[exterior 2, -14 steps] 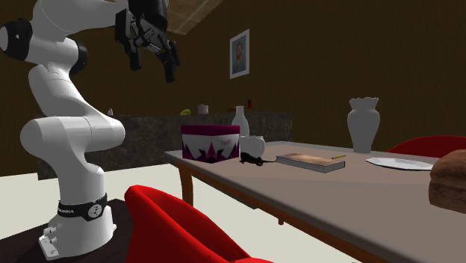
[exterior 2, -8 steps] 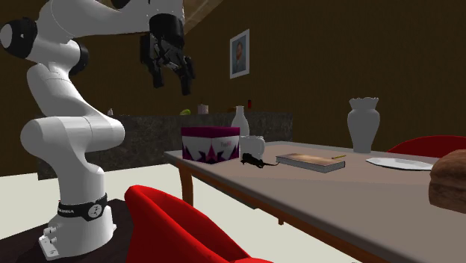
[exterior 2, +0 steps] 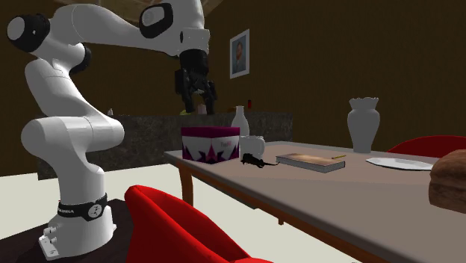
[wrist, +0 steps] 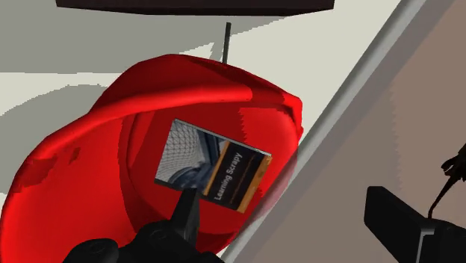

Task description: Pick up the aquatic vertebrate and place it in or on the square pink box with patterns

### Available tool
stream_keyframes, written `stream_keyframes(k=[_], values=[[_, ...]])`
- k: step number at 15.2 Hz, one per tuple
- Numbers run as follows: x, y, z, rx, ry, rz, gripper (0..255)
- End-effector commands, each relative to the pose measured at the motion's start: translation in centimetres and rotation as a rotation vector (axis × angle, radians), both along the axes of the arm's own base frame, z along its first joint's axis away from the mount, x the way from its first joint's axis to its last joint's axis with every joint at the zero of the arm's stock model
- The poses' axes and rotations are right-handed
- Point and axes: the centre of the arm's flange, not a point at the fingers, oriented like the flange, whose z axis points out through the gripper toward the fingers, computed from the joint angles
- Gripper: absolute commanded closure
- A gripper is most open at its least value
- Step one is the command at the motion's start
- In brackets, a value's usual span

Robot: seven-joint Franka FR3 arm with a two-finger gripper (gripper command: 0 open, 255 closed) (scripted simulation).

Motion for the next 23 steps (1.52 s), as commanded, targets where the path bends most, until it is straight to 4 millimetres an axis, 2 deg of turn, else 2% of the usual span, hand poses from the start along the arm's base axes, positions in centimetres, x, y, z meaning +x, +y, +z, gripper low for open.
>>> stream_keyframes(k=[1,20,23], values=[[0.6,2.4,-1.3,0.006,-0.003,-0.011,0],[5.4,23.9,-12.2,0.053,-0.02,-0.099,0],[5.7,24.2,-13.4,0.054,-0.02,-0.1,0]])
